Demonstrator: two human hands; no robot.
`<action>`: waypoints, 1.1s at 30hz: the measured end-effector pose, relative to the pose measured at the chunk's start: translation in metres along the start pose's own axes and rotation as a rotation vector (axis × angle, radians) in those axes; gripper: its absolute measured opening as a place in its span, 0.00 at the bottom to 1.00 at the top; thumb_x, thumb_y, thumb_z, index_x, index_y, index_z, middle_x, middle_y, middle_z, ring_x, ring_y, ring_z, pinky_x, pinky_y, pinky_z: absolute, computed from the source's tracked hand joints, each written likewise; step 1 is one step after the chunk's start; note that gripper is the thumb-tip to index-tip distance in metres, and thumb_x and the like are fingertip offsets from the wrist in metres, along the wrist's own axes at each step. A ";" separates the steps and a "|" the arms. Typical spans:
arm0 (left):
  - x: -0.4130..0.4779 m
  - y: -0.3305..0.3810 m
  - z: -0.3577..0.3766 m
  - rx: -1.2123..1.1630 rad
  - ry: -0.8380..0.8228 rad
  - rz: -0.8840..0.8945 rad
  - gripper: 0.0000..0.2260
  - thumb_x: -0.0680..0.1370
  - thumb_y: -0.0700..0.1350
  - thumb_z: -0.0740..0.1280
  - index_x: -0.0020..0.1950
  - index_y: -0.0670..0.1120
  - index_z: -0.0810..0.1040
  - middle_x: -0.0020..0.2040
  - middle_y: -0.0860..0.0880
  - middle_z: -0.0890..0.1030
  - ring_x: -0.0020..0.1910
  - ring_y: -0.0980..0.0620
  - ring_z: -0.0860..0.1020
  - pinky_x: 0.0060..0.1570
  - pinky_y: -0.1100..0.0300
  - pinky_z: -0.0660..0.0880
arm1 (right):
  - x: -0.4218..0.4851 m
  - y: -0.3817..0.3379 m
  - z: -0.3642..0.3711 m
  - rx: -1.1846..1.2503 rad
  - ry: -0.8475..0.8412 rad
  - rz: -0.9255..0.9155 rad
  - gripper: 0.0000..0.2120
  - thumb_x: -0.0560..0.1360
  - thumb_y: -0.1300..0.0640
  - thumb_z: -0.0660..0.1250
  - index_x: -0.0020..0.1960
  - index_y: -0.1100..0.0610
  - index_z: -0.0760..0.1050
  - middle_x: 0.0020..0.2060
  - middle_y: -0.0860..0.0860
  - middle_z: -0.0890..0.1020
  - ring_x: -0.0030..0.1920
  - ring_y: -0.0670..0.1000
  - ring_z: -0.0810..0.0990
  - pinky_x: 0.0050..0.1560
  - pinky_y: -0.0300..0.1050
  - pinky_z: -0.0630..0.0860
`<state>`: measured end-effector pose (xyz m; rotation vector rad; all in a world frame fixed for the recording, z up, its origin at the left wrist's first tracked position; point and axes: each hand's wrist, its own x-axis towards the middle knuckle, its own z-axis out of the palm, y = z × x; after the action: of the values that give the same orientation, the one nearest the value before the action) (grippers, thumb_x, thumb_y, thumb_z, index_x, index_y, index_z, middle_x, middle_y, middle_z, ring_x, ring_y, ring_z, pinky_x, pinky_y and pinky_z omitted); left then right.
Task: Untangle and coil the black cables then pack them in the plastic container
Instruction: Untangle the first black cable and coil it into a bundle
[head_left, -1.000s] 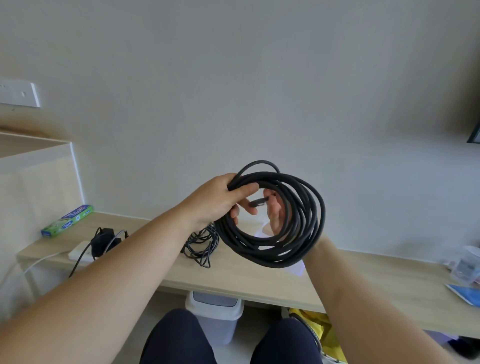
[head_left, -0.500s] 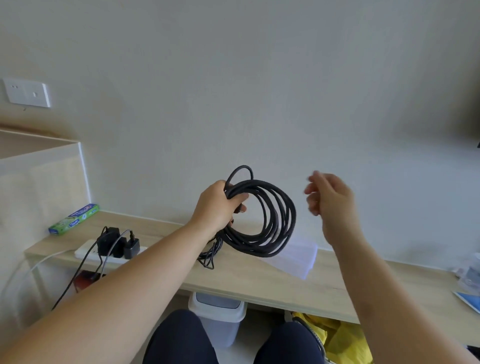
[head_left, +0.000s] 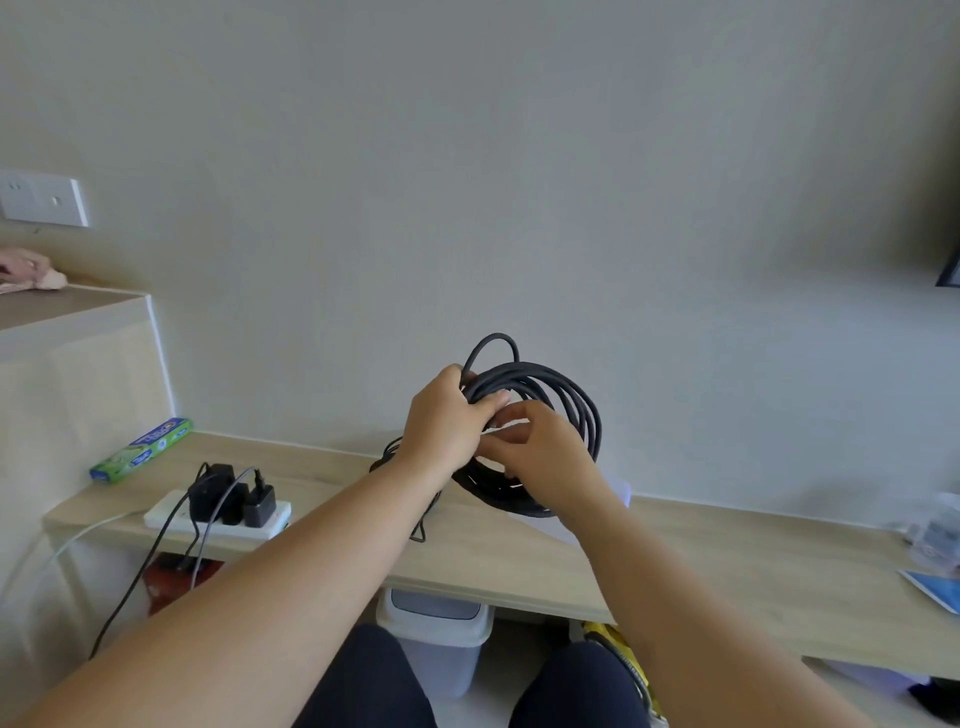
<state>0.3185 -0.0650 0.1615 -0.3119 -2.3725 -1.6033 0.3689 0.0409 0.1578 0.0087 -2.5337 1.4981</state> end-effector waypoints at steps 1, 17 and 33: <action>0.000 -0.001 0.001 -0.011 -0.005 0.001 0.12 0.75 0.50 0.69 0.51 0.45 0.74 0.44 0.49 0.80 0.45 0.49 0.78 0.41 0.61 0.72 | 0.000 -0.001 -0.001 0.051 -0.008 0.014 0.14 0.71 0.52 0.72 0.54 0.54 0.74 0.43 0.47 0.83 0.38 0.44 0.79 0.40 0.37 0.77; 0.003 -0.002 -0.004 -0.065 -0.036 0.045 0.12 0.75 0.51 0.69 0.51 0.45 0.73 0.41 0.48 0.81 0.30 0.52 0.76 0.32 0.60 0.74 | 0.000 -0.001 0.011 0.381 0.130 -0.011 0.08 0.73 0.62 0.66 0.49 0.52 0.74 0.40 0.50 0.84 0.33 0.40 0.80 0.32 0.30 0.72; 0.020 -0.027 -0.012 0.052 0.002 0.014 0.13 0.77 0.53 0.67 0.54 0.45 0.72 0.40 0.49 0.76 0.37 0.48 0.74 0.42 0.53 0.74 | -0.006 0.010 0.005 0.124 0.019 -0.015 0.04 0.75 0.62 0.66 0.47 0.54 0.74 0.34 0.53 0.79 0.27 0.47 0.78 0.33 0.39 0.78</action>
<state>0.2925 -0.0853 0.1482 -0.3150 -2.4007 -1.5317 0.3732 0.0406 0.1452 0.0308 -2.4168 1.6385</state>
